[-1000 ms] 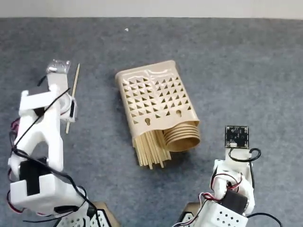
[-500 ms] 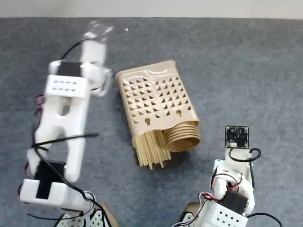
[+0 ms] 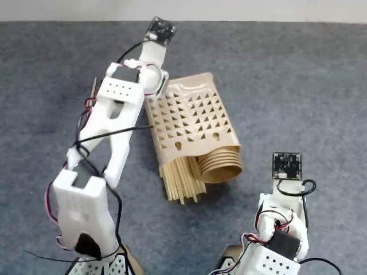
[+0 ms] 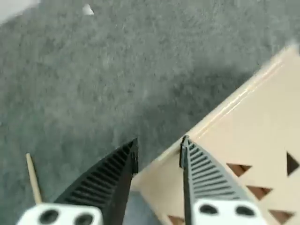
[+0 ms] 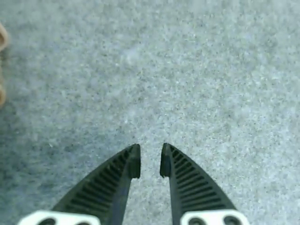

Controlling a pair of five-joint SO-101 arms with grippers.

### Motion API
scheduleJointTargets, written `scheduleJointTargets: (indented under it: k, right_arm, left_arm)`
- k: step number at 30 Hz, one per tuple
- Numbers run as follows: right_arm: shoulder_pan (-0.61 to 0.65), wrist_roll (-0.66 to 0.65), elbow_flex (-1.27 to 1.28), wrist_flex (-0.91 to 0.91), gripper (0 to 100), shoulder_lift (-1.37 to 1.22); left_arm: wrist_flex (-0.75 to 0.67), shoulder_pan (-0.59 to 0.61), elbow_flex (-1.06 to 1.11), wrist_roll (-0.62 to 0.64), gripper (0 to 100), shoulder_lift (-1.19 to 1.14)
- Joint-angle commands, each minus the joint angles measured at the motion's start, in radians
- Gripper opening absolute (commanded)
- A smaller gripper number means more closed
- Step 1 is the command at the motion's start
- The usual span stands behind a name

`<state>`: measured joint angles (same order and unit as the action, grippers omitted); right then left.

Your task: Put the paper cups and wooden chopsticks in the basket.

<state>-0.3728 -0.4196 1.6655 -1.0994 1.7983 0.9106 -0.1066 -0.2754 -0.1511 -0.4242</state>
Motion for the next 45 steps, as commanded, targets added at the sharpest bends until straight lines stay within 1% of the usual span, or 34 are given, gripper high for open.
scheduleJointTargets:
  k: [1,9,13,20,22,26,36,39,43,45]
  right_arm:
    - [0.005,-0.009,0.125,0.013,8.8,0.005]
    - [0.005,-0.009,0.125,0.013,8.8,0.005]
    - [0.005,-0.009,0.125,0.013,8.8,0.005]
    - [0.005,-0.009,0.125,0.013,8.8,0.005]
    - [0.005,-0.009,0.125,0.013,8.8,0.005]
    - [0.005,-0.009,0.125,0.012,8.8,0.004]
    - [0.005,-0.009,0.125,0.012,8.8,0.004]
    - [0.005,-0.009,0.125,0.012,8.8,0.004]
    - [0.005,-0.009,0.125,0.012,8.8,0.004]
    - [0.005,-0.009,0.125,0.012,8.8,0.004]
  left_arm:
    - [0.035,0.028,-0.166,0.003,17,-0.127]
    - [0.049,0.059,-0.344,0.003,17,-0.349]
    - [0.164,0.058,-0.478,0.008,17,-0.447]
    - [0.376,0.053,-0.862,0.006,17,-0.662]
    - [0.405,0.053,-0.955,0.006,17,-0.73]
    - [0.414,0.056,-1.09,0.006,17,-0.832]
    - [0.408,0.061,-1.132,0.008,17,-0.851]
    - [0.431,0.062,-1.218,0.008,17,-0.851]
    - [0.595,0.068,-1.403,0.005,17,-0.848]
    - [0.681,0.062,-1.386,0.005,17,-0.796]
